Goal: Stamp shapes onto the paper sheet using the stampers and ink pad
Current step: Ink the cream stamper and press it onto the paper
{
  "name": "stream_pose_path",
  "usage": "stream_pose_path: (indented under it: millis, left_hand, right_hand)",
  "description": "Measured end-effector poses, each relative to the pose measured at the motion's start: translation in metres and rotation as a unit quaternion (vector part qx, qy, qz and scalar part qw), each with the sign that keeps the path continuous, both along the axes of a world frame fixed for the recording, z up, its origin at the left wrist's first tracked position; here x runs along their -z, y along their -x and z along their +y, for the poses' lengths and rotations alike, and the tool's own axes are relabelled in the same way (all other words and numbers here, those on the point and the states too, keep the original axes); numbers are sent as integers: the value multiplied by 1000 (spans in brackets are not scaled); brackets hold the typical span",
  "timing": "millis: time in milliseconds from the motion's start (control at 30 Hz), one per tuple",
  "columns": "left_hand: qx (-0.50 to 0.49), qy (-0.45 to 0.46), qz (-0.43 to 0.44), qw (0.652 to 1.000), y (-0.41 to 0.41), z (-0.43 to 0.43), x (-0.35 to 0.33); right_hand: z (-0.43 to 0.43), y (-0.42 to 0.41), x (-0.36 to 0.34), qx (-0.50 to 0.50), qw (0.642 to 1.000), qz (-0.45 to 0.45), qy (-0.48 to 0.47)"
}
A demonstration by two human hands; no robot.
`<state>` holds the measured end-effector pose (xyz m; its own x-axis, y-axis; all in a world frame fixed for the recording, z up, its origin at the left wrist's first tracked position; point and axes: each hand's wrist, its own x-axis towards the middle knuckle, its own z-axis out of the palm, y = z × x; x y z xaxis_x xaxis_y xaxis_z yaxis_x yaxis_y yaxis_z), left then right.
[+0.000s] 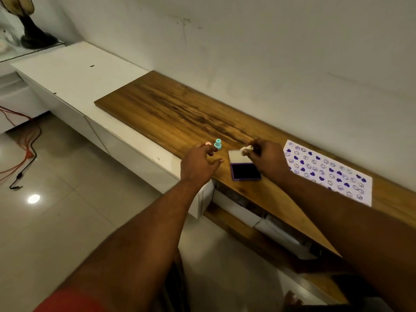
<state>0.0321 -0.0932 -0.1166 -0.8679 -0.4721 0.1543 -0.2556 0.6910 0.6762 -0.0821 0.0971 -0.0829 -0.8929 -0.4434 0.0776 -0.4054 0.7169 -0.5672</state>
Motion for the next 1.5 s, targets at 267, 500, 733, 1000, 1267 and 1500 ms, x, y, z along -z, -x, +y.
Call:
stream_pose_path:
  millis: [267,500,733,1000,1267,1500]
  left_hand:
    - [82,36,20,996,-14,17,-7]
    - [18,5,3,1000,-12,8,2]
    - [-13,-17,-22,1000,-6,6,10]
    - [-7,-7,-43,999,-1,4,21]
    - [-3,13,-46,999,3,7,32]
    - [0,-13,-54,998,6,5,32]
  right_hand:
    - [-30,-44,10,-49,998,15,32]
    - [-41,-46,26,-25,1000,-5,10]
    - [-48,-41,29,-45,999,13,-10]
    - [-49,-30,26,-139,988,30,-56]
    - [-34,-30,17,-140,986,65,-71]
    - [12,-24,15,-80,993,46,-66]
